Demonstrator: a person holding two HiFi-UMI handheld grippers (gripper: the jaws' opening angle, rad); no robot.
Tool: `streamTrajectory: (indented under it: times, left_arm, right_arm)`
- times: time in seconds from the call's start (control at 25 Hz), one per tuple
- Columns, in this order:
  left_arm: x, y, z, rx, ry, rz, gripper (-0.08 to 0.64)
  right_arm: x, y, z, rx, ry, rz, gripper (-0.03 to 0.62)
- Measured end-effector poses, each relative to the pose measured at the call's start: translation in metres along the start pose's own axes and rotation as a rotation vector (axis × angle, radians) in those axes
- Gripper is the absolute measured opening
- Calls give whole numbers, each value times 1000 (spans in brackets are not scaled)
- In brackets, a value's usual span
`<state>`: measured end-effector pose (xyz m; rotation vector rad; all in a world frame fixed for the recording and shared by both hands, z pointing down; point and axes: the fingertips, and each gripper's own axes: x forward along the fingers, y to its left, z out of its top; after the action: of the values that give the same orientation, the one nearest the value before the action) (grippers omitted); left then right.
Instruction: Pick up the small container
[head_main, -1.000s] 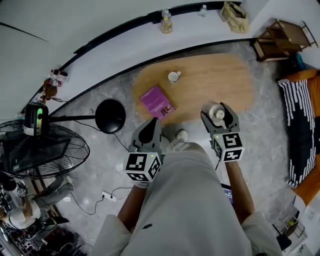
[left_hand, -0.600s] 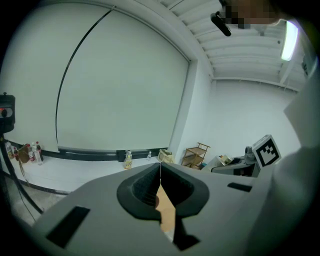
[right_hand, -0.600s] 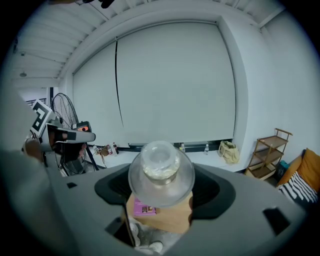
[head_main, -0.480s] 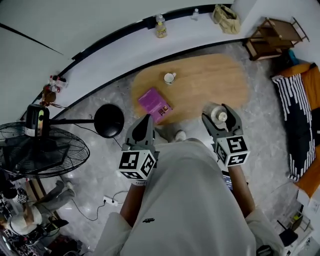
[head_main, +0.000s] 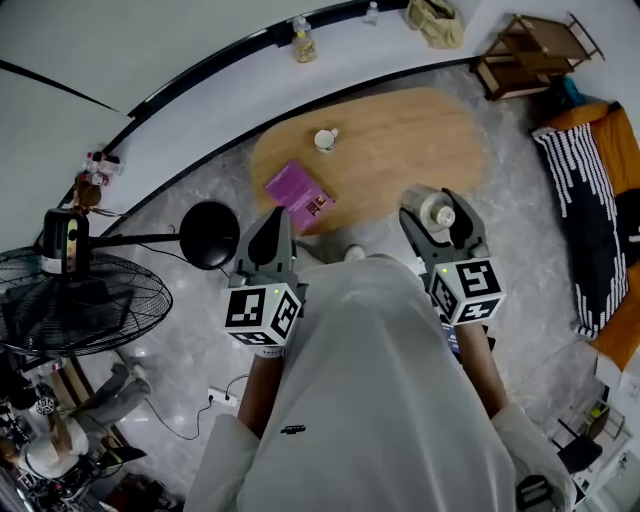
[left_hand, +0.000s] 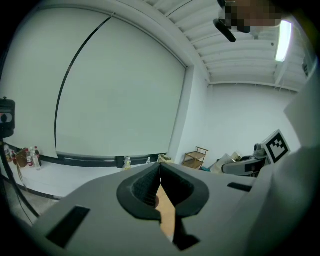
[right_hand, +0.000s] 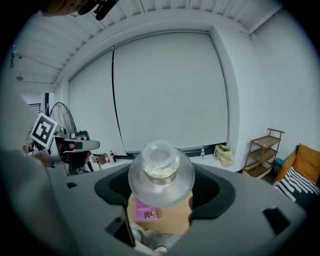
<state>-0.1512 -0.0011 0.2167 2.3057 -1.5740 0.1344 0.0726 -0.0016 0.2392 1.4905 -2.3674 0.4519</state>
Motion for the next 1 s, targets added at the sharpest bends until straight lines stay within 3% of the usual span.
streamTrajectory:
  times: [1.0]
  left_arm:
    - [11, -25, -1, 35, 41, -29, 21]
  right_arm:
    - [-14, -18, 4, -2, 9, 22, 337]
